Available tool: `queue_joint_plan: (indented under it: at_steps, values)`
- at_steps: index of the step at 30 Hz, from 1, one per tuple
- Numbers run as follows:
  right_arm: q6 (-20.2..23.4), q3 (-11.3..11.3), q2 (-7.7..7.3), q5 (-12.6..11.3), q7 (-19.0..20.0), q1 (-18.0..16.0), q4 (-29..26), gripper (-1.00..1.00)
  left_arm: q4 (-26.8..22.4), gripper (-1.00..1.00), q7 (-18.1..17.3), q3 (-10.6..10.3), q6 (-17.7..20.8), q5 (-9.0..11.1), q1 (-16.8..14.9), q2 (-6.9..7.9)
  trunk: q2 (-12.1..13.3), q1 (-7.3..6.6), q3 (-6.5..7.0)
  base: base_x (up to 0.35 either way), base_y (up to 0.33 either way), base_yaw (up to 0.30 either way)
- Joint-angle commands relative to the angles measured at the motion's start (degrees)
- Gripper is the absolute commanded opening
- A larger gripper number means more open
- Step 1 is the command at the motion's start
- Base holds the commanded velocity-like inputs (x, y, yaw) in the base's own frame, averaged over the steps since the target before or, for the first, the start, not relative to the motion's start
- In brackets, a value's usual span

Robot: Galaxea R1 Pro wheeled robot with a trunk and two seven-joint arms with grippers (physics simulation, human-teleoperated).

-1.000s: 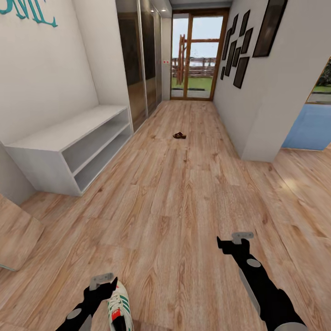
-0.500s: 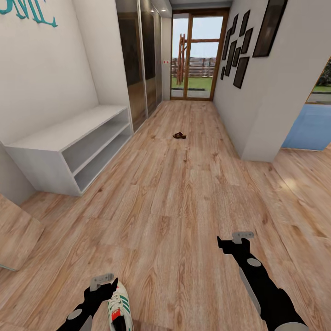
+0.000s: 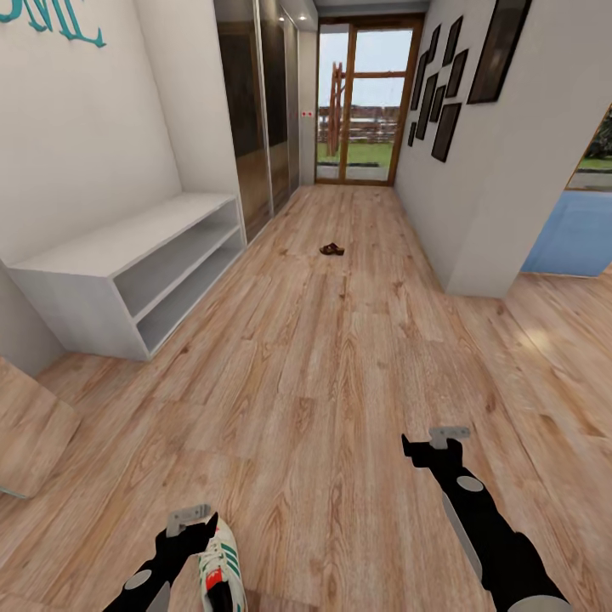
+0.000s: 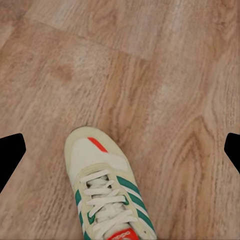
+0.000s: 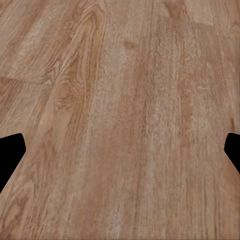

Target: Pick up the two gym shoes and the two sandals from the corridor floor and place them onto the hallstand (shoe rack) in the corridor, making sure they are on the rack and not on the floor. Arrange them so the two gym shoes are next to each other and the two sandals are next to each other.

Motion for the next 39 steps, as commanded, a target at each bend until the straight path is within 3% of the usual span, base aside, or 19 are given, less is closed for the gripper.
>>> queue_joint_plan:
  at_steps: [1,18,30,39]
  values:
    - [0.4,0.0,-0.01,0.1,-0.2,0.0,-0.1,1.0,0.1,1.0,-0.6,0.3,0.0,0.6,0.0,-0.03,-0.4,0.22,-0.23,0.0,0.0,0.0]
    - [0.6,0.1,-0.01,0.1,-0.2,0.0,-1.0,1.0,0.2,1.0,-0.2,0.3,0.5,0.6,0.0,-0.07,-7.3,3.95,-3.34,0.0,0.0,0.0]
    - [1.0,0.2,0.06,0.0,-0.3,0.0,-2.1,1.0,0.6,1.0,0.0,0.5,0.7,0.6,0.0,-0.05,-12.1,6.58,-6.35,0.0,0.0,0.0]
    - [3.3,0.2,0.07,0.0,-0.3,0.0,-3.2,1.0,0.3,1.0,-0.2,0.6,0.2,0.7,0.0,0.01,-12.1,6.58,-6.77,0.0,0.0,0.0]
